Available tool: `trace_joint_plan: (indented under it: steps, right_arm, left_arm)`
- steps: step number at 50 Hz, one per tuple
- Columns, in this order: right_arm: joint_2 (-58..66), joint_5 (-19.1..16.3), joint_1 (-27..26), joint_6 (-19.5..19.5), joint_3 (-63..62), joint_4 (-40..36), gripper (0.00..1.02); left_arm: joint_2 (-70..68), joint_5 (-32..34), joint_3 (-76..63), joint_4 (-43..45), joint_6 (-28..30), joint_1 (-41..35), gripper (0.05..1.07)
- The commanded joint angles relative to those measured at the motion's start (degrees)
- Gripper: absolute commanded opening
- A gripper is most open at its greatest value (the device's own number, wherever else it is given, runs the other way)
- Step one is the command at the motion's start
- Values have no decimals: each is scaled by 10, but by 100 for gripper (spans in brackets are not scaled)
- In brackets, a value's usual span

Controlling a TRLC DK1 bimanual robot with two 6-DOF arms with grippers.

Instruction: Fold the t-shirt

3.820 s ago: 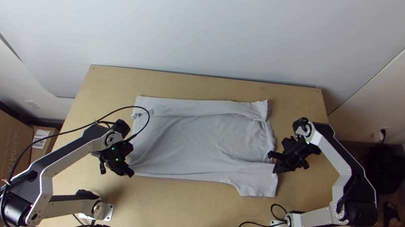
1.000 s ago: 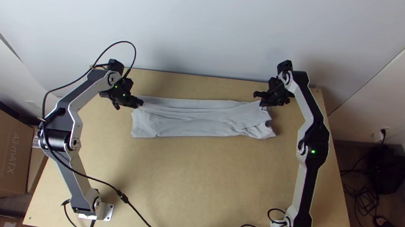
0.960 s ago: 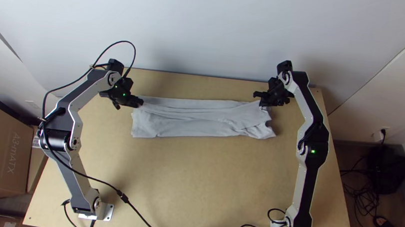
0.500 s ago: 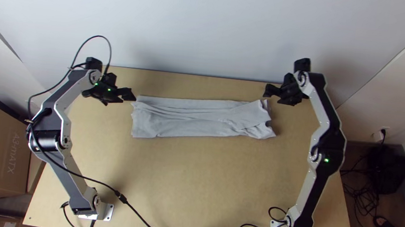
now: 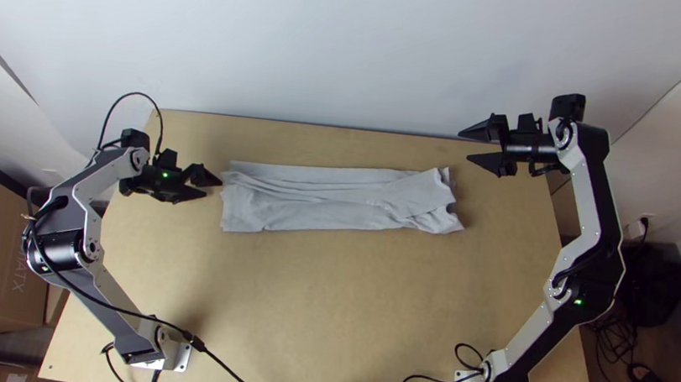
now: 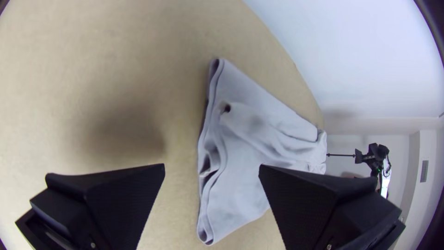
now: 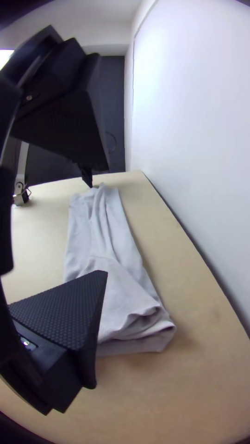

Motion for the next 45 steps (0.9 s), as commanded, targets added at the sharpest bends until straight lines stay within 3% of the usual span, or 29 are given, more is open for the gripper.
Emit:
trace_joint_plan:
  steps: [1,15,35,40,45]
  right_arm:
    - [-19,-31,-4,13,-23,-12,99]
    - [-36,-41,12,12,-29,-12,99]
    - [-50,-41,38,17,-6,-12,99]
    - [-58,-41,43,18,-8,-12,99]
    - [-71,-40,47,17,-19,-12,99]
  left_arm:
    - [-8,17,-34,35,-18,0,103]
    - [21,16,-37,61,-33,-21,103]
    - [64,-16,-8,111,-108,-134,103]
    - [69,-43,7,111,-117,-157,92]
    - [66,-60,8,117,-125,-167,60]
